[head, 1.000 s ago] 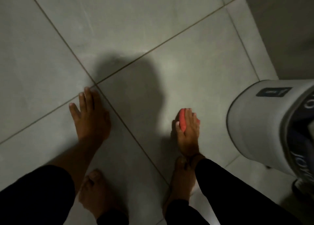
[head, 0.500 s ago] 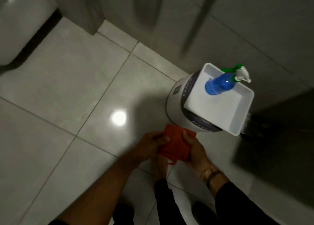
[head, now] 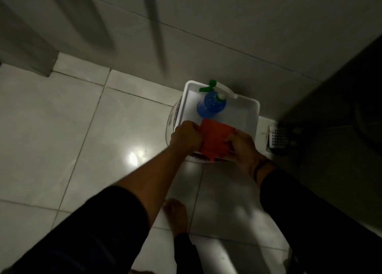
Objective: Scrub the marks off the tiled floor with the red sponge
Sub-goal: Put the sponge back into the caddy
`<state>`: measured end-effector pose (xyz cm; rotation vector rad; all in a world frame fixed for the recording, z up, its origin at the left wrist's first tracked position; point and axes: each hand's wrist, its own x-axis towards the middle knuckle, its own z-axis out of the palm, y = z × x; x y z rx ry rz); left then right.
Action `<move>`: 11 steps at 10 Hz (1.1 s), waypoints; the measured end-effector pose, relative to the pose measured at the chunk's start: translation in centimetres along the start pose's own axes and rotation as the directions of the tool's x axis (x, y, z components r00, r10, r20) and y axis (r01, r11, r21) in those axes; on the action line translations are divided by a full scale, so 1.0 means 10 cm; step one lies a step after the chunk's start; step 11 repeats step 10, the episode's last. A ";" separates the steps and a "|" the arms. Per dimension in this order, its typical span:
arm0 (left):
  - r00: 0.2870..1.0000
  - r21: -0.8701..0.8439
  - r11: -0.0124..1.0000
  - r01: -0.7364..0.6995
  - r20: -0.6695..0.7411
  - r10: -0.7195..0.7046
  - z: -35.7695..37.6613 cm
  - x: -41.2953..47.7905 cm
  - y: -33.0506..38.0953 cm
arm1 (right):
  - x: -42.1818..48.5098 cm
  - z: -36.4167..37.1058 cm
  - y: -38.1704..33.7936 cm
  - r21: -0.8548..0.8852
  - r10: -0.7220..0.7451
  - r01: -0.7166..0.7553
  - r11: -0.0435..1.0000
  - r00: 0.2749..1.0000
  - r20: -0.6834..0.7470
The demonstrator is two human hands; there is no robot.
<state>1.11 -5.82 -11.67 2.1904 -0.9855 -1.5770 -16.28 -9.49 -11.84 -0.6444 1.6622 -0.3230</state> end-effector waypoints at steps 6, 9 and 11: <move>0.984 0.329 0.943 0.056 -0.180 0.005 0.42 0.54 0.09 | 0.86 0.08 0.19 -0.648 -0.247 -0.009 0.762 0.920 -0.303; 0.886 0.291 0.949 -0.117 -0.401 0.232 -0.70 -0.91 -0.05 | -0.95 0.76 -0.47 -0.452 -0.403 0.243 0.858 0.865 -0.299; 0.844 0.356 0.930 -0.087 -0.470 0.259 -1.12 -1.56 -0.30 | -1.94 0.81 -0.78 -0.387 -0.577 0.475 0.791 0.789 -0.210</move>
